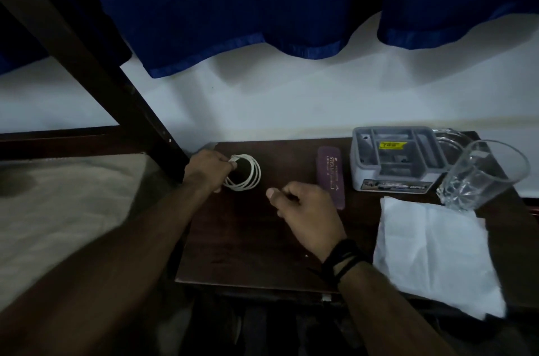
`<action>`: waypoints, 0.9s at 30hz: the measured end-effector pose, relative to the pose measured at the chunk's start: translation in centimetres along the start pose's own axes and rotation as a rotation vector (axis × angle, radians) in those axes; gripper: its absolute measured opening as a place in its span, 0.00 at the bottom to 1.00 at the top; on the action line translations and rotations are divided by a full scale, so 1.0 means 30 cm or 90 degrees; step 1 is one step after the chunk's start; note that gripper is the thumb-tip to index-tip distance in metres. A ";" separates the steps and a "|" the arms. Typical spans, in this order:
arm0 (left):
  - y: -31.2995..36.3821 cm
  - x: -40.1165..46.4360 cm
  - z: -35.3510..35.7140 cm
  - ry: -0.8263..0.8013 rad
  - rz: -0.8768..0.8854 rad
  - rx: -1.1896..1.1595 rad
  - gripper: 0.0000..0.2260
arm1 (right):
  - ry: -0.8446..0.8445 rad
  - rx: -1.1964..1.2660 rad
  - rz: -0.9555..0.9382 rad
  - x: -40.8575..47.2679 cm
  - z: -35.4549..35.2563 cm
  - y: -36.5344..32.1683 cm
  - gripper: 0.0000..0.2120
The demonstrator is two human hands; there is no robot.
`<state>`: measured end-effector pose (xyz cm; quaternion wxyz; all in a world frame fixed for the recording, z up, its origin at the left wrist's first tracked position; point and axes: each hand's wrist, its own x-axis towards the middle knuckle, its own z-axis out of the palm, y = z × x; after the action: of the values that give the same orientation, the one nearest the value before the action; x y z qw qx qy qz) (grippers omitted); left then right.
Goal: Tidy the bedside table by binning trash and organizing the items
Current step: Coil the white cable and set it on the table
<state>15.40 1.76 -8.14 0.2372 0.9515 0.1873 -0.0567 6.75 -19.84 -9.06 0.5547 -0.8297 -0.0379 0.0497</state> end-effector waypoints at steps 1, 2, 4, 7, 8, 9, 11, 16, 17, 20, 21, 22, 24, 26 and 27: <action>0.000 0.008 0.011 0.006 -0.012 -0.030 0.09 | -0.009 -0.008 0.006 0.003 0.008 -0.001 0.15; -0.001 0.015 0.024 0.017 -0.023 -0.063 0.09 | -0.018 -0.015 0.009 0.006 0.017 0.000 0.13; -0.006 0.029 0.053 0.044 -0.028 -0.099 0.10 | -0.034 -0.026 0.013 0.010 0.034 0.001 0.11; -0.010 0.047 0.078 0.058 -0.023 -0.119 0.13 | -0.066 -0.032 0.019 0.009 0.059 0.002 0.10; -0.013 0.057 0.082 0.057 -0.022 -0.118 0.14 | -0.071 -0.034 0.020 0.010 0.064 0.003 0.10; -0.015 0.065 0.085 0.056 -0.021 -0.110 0.14 | -0.073 -0.036 0.019 0.012 0.069 0.004 0.10; -0.023 0.075 0.088 0.057 -0.014 -0.088 0.14 | -0.071 -0.039 0.021 0.019 0.075 0.005 0.10; -0.056 0.079 0.101 0.045 0.013 -0.098 0.20 | -0.083 -0.017 0.034 0.024 0.101 -0.014 0.10; -0.060 0.082 0.101 0.043 0.017 -0.101 0.20 | -0.089 -0.016 0.035 0.024 0.107 -0.018 0.10; -0.063 0.094 0.096 0.032 0.033 -0.088 0.15 | -0.100 -0.022 0.036 0.023 0.118 -0.024 0.10; -0.062 0.095 0.094 0.028 0.039 -0.077 0.11 | -0.100 -0.022 0.036 0.022 0.120 -0.023 0.10; -0.058 0.095 0.093 0.026 0.046 -0.063 0.08 | -0.099 -0.019 0.035 0.024 0.121 -0.021 0.10; -0.054 0.092 0.095 0.028 0.062 -0.042 0.05 | -0.093 -0.021 0.036 0.029 0.122 -0.017 0.10; -0.053 0.090 0.101 0.034 0.069 -0.036 0.04 | -0.069 -0.040 0.035 0.035 0.123 -0.011 0.08; -0.053 0.089 0.103 0.036 0.067 -0.037 0.04 | -0.053 -0.055 0.032 0.040 0.123 -0.006 0.06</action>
<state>17.21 2.47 -12.08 0.2624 0.9539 0.1453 -0.0117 7.48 -16.25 -10.35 0.5150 -0.8508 -0.0418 0.0962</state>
